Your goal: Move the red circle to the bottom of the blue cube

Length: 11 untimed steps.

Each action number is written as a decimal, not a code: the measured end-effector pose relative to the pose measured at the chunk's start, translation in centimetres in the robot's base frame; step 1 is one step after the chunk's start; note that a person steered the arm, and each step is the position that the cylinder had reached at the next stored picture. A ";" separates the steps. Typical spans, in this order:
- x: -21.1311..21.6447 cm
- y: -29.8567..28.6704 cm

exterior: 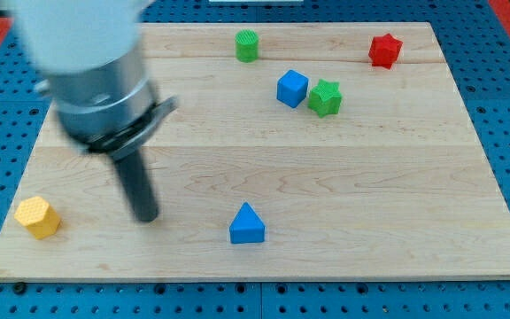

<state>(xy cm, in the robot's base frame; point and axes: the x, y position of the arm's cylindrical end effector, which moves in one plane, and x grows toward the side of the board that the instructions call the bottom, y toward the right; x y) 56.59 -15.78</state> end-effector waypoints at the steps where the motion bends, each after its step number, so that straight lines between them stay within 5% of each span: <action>1: -1.1 -3.8; 2: -7.4 -3.1; 3: -11.2 -10.6; 4: -14.6 -11.2; 5: -13.6 -4.0; 7: -17.9 -3.0; 8: -18.6 3.7; 9: -18.6 14.4; 11: -5.7 6.7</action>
